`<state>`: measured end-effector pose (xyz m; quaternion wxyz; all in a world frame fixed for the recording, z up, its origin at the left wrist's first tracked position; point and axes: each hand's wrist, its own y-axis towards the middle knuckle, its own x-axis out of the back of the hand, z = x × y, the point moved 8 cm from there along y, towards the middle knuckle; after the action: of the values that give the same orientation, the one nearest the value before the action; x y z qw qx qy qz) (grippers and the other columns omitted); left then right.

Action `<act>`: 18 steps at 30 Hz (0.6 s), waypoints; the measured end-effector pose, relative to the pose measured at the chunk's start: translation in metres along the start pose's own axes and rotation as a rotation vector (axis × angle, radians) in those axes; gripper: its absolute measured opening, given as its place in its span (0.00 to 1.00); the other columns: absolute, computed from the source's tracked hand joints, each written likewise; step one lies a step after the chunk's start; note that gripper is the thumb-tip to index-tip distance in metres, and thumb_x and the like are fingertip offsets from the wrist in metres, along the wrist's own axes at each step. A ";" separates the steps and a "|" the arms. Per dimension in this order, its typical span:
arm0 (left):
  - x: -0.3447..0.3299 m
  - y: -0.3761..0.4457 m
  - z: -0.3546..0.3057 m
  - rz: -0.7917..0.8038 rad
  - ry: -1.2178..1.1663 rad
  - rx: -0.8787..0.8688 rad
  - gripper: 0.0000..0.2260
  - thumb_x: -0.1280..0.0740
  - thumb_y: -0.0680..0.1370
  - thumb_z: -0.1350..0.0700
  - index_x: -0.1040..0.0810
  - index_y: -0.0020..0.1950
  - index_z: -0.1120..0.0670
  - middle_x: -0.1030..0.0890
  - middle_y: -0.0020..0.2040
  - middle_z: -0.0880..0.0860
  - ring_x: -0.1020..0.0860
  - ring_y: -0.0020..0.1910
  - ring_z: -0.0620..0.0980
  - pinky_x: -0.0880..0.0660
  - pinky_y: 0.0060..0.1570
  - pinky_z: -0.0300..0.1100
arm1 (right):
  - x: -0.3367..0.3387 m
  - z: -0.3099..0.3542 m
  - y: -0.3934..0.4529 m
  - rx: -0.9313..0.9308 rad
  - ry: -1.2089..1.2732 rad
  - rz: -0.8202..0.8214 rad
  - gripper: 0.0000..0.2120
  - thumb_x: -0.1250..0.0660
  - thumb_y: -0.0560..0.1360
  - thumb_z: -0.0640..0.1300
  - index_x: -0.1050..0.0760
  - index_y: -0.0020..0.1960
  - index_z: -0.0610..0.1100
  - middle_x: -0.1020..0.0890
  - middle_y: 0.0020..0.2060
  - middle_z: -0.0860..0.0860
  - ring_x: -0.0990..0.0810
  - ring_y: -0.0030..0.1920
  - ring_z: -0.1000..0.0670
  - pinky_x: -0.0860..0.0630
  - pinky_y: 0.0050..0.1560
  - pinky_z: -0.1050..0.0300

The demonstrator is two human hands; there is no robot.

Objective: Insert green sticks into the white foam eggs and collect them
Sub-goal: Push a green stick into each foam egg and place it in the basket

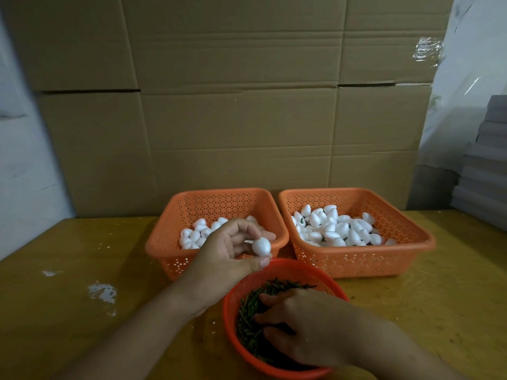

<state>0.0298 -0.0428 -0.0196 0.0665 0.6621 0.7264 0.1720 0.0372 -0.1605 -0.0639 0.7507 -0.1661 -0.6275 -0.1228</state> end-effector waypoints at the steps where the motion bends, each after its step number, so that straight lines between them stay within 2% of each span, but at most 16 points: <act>1: 0.000 0.000 0.000 0.002 -0.004 0.003 0.13 0.26 0.74 0.66 0.25 0.52 0.55 0.16 0.58 0.50 0.16 0.56 0.53 0.20 0.52 0.41 | 0.000 0.000 0.000 0.001 0.002 0.003 0.20 0.43 0.82 0.55 0.30 0.73 0.56 0.37 0.78 0.51 0.30 0.72 0.46 0.33 0.72 0.51; 4: -0.001 0.000 0.000 -0.004 0.000 0.020 0.13 0.27 0.75 0.67 0.25 0.54 0.56 0.16 0.58 0.50 0.16 0.55 0.54 0.19 0.49 0.41 | 0.001 0.002 0.000 0.006 -0.002 0.006 0.20 0.43 0.82 0.55 0.30 0.73 0.56 0.37 0.78 0.51 0.30 0.73 0.46 0.33 0.72 0.51; 8: -0.001 0.000 -0.001 -0.016 -0.055 0.058 0.13 0.30 0.77 0.61 0.25 0.61 0.54 0.16 0.58 0.52 0.15 0.51 0.54 0.19 0.48 0.42 | 0.004 0.002 -0.001 0.018 0.030 0.016 0.20 0.43 0.82 0.55 0.30 0.73 0.56 0.36 0.78 0.51 0.31 0.74 0.48 0.34 0.72 0.50; 12: -0.006 -0.002 0.001 0.034 -0.175 0.142 0.18 0.34 0.78 0.51 0.26 0.67 0.55 0.16 0.59 0.56 0.16 0.48 0.53 0.20 0.46 0.42 | 0.013 -0.002 -0.005 0.028 0.113 -0.003 0.20 0.42 0.82 0.51 0.30 0.73 0.55 0.25 0.69 0.57 0.26 0.67 0.52 0.30 0.68 0.52; 16: -0.013 -0.004 0.002 0.085 -0.397 0.260 0.17 0.36 0.79 0.47 0.24 0.61 0.58 0.16 0.59 0.58 0.16 0.46 0.50 0.20 0.43 0.41 | 0.024 -0.009 -0.010 0.031 0.108 -0.043 0.22 0.40 0.80 0.47 0.31 0.74 0.55 0.30 0.72 0.60 0.32 0.71 0.58 0.35 0.71 0.61; 18: -0.016 -0.005 0.003 0.100 -0.498 0.325 0.16 0.35 0.78 0.47 0.24 0.58 0.57 0.16 0.58 0.59 0.16 0.45 0.49 0.20 0.41 0.40 | 0.026 -0.012 -0.011 0.025 0.088 -0.049 0.22 0.38 0.79 0.47 0.29 0.73 0.55 0.28 0.71 0.60 0.30 0.69 0.59 0.33 0.67 0.65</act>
<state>0.0280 -0.0586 -0.0264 0.1272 0.7209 0.6722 -0.1110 0.0483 -0.1752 -0.0390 0.7763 -0.1360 -0.5993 -0.1404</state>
